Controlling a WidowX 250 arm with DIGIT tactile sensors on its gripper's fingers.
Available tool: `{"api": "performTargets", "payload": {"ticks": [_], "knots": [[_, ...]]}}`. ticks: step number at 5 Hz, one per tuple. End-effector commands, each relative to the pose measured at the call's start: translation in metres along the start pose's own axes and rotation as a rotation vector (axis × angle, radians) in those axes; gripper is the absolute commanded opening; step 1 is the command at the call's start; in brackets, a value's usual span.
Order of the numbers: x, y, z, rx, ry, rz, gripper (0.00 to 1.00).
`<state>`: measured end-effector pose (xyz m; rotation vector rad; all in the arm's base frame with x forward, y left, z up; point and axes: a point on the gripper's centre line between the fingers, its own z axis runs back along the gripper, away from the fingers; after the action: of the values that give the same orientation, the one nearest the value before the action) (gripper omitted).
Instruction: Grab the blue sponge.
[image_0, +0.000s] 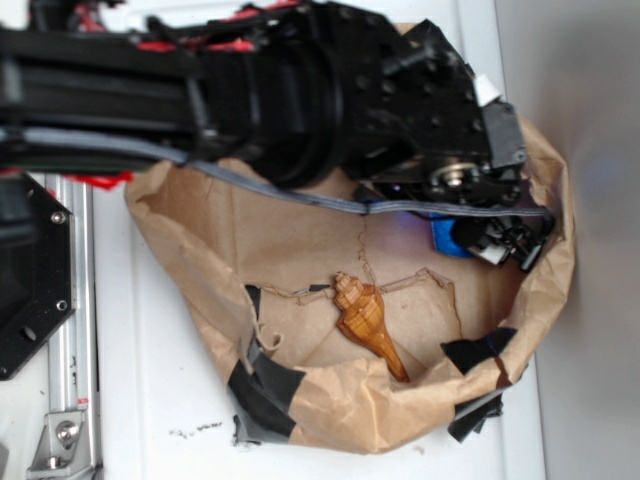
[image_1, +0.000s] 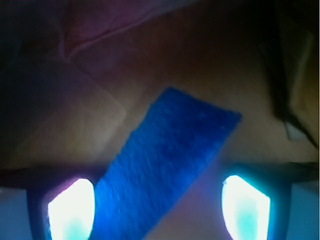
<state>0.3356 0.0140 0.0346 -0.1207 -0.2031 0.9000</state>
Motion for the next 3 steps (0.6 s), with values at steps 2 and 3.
{"api": "performTargets", "payload": {"ticks": [2,3], "knots": [[-0.034,0.003,-0.001,0.067,0.146,0.069,0.00],[-0.045,0.008,0.020,0.074,0.155,0.022,0.00]]}}
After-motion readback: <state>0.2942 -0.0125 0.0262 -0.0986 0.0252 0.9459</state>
